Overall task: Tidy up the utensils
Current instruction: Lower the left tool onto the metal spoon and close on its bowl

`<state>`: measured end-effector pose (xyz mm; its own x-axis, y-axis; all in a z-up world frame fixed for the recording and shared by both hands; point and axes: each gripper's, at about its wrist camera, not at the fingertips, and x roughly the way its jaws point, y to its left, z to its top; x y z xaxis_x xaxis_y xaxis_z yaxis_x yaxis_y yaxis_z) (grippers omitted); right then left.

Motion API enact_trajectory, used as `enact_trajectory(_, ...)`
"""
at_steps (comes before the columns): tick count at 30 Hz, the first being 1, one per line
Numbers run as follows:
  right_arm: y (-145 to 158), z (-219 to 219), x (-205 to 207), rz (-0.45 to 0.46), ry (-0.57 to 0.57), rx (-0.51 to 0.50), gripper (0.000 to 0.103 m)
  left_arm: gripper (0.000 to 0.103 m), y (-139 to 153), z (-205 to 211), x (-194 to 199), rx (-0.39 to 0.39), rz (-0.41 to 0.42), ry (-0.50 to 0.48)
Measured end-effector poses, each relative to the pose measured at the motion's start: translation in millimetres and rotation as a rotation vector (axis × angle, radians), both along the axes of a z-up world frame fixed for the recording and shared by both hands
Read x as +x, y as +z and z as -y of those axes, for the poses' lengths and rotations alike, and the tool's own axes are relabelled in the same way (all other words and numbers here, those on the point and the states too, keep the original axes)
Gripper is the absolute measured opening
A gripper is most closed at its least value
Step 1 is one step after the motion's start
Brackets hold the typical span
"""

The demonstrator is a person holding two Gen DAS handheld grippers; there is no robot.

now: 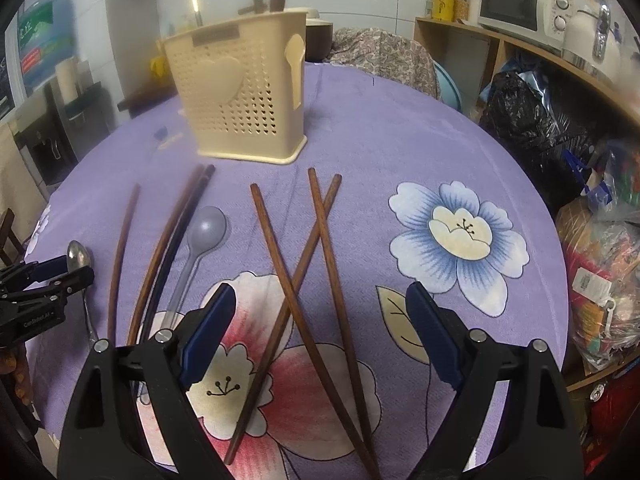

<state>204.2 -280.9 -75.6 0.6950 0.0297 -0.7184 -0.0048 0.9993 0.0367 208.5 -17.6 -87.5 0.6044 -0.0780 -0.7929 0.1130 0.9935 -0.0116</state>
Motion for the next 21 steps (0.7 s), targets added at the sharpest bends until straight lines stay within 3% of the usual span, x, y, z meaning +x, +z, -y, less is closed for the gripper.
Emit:
enact_trajectory(7, -1.8, 1.0, -1.3, -0.003, -0.002, 0.010, 0.086, 0.058, -1.5, 11.1, 14.0, 0.026, 0.004, 0.050)
enact_trajectory(15, -0.2, 4.2, -3.2, 0.007, -0.010, 0.021, 0.086, 0.057, 1.3, 41.9, 47.5, 0.020, -0.036, -0.067)
enact_trajectory(17, -0.1, 5.5, -3.9, 0.009, -0.016, 0.023, 0.086, 0.057, 3.2, 37.1, 45.0, -0.004, -0.033, -0.055)
enact_trajectory(21, 0.4, 8.5, -3.3, 0.012, -0.020, 0.024, 0.086, 0.058, 9.2, 26.2, 27.0, 0.031, 0.014, 0.015)
